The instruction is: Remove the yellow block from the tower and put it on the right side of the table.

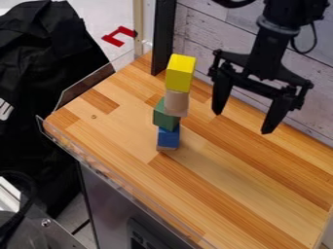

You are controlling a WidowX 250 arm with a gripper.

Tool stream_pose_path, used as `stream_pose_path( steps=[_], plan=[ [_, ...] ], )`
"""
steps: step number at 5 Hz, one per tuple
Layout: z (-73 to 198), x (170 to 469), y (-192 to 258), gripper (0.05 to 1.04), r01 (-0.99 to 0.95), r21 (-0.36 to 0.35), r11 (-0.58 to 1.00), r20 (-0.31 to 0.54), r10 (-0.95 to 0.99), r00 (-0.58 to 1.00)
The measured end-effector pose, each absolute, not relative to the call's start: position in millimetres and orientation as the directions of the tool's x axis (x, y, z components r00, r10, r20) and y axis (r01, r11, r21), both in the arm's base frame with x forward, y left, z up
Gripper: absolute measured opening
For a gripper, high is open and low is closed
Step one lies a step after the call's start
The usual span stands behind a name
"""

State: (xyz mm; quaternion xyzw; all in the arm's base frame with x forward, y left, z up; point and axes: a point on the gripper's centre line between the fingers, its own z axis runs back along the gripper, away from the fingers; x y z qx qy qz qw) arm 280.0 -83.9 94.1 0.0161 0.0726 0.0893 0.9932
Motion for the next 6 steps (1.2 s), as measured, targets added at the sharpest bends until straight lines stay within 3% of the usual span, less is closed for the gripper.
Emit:
stream_pose_path(
  steps=[2, 3, 6],
  plan=[
    [145, 289, -89, 0.999, -0.171, 0.013, 0.985, -0.028, 0.171, 0.985],
    [159, 287, -72, 0.999, -0.224, 0.005, 0.975, -0.016, 0.224, 0.974],
    [161, 287, -13, 0.999, -0.391, -0.003, 0.921, -0.029, 0.39, 0.92]
  ],
)
